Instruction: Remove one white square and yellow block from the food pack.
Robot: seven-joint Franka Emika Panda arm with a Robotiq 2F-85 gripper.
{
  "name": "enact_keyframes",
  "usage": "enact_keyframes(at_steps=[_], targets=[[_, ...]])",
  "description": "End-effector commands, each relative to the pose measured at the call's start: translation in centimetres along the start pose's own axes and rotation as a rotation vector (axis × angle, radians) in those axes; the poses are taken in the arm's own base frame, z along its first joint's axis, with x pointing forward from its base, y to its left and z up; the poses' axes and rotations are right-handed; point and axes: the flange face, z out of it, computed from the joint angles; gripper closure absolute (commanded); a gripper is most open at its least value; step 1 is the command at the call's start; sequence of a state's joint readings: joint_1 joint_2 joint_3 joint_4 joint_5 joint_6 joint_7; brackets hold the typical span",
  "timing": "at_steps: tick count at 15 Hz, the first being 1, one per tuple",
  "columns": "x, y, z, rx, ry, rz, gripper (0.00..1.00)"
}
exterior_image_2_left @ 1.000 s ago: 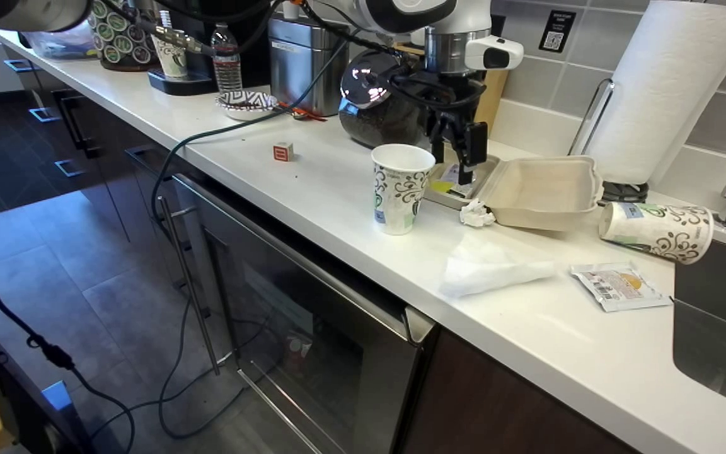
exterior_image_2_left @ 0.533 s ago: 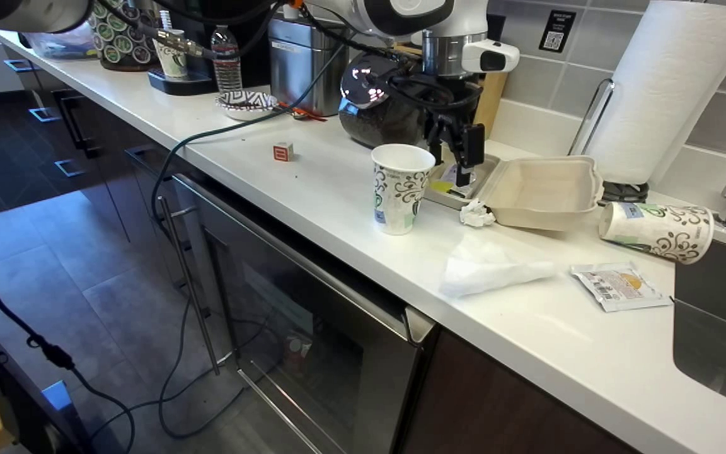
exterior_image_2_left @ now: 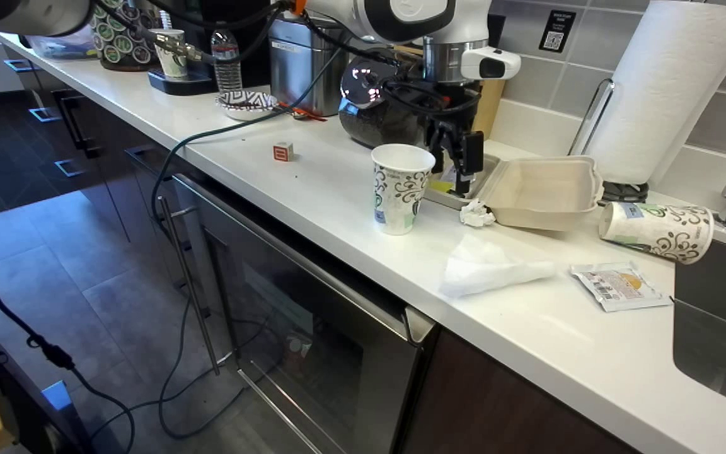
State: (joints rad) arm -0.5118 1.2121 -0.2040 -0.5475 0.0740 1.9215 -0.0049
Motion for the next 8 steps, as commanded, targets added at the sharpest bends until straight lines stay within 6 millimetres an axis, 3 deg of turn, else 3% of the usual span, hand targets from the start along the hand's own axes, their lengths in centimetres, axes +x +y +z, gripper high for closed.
enact_keyframes(at_steps=[1, 4, 5, 6, 8], targets=[[-0.2, -0.5, 1.3, -0.019, -0.007, 0.019, 0.00], [-0.5, -0.6, 2.2, -0.021, -0.025, 0.017, 0.03], [-0.5, -0.5, 2.3, -0.024, -0.027, 0.016, 0.10], [-0.6, -0.5, 2.4, -0.025, -0.031, 0.014, 0.24], [-0.6, -0.4, 2.2, -0.034, -0.033, 0.009, 0.37]])
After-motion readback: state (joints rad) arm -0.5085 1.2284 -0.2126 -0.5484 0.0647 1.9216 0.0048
